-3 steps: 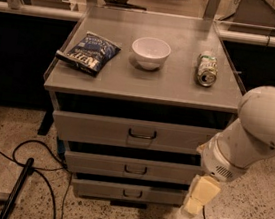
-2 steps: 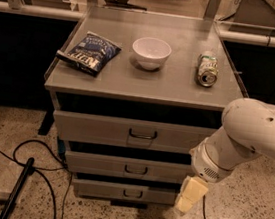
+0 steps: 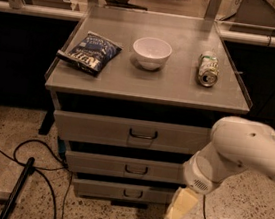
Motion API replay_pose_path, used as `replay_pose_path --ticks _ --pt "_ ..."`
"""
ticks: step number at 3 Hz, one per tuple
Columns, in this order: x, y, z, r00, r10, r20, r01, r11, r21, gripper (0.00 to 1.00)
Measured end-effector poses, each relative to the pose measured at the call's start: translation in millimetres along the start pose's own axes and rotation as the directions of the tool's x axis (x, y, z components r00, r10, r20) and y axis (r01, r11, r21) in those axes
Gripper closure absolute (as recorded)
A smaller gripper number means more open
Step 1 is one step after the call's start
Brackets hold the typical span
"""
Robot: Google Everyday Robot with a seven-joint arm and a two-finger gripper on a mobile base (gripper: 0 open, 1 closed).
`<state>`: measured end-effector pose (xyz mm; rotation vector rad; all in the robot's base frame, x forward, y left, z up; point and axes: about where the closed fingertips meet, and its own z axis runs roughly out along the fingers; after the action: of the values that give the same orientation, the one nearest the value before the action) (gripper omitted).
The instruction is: Open middle drawer
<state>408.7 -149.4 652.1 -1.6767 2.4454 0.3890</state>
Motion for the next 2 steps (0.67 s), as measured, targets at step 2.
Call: replay_pose_path --ticks 2 --pt "9.1 0.7 55.7 0.999 0.033 0.005 -0.033 0.9992 -0.024 0.00"
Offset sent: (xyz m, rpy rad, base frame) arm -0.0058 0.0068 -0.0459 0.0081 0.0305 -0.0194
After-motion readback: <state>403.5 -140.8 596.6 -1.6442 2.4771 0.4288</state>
